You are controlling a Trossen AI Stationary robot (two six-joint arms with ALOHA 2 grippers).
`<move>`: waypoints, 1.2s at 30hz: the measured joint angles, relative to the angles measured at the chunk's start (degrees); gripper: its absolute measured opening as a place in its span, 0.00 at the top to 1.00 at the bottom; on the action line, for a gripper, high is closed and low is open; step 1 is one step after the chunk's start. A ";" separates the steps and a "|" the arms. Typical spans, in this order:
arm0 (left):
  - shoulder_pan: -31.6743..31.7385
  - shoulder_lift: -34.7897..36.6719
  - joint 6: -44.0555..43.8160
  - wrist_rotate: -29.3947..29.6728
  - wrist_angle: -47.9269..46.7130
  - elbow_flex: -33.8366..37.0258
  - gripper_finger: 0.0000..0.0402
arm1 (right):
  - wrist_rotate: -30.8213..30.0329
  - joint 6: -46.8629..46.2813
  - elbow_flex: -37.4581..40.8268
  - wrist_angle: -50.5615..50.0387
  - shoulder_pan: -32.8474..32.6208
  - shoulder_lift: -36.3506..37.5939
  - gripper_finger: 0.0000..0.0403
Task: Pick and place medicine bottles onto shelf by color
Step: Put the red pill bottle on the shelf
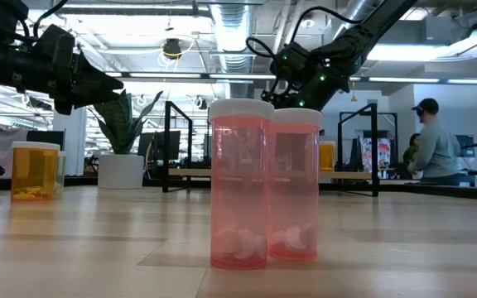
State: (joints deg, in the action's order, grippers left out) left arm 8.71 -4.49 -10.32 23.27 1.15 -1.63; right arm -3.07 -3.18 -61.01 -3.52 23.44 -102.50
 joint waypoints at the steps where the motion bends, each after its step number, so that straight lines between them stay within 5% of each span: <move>1: 0.00 -0.01 0.02 0.00 0.01 0.00 0.48 | 0.02 -0.06 0.02 -0.06 0.00 -0.02 0.36; 24: 0.00 -0.02 0.01 0.00 0.02 0.00 0.48 | 0.07 -13.39 -14.51 -23.33 -0.07 0.15 0.30; 36: -0.02 -0.02 0.02 0.00 0.02 0.00 0.48 | 0.07 -22.53 -15.28 -25.15 -0.07 0.15 0.30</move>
State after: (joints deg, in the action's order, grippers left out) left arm 8.69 -4.51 -10.31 23.27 1.17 -1.63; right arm -3.01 -25.71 -76.29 -28.66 23.38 -102.35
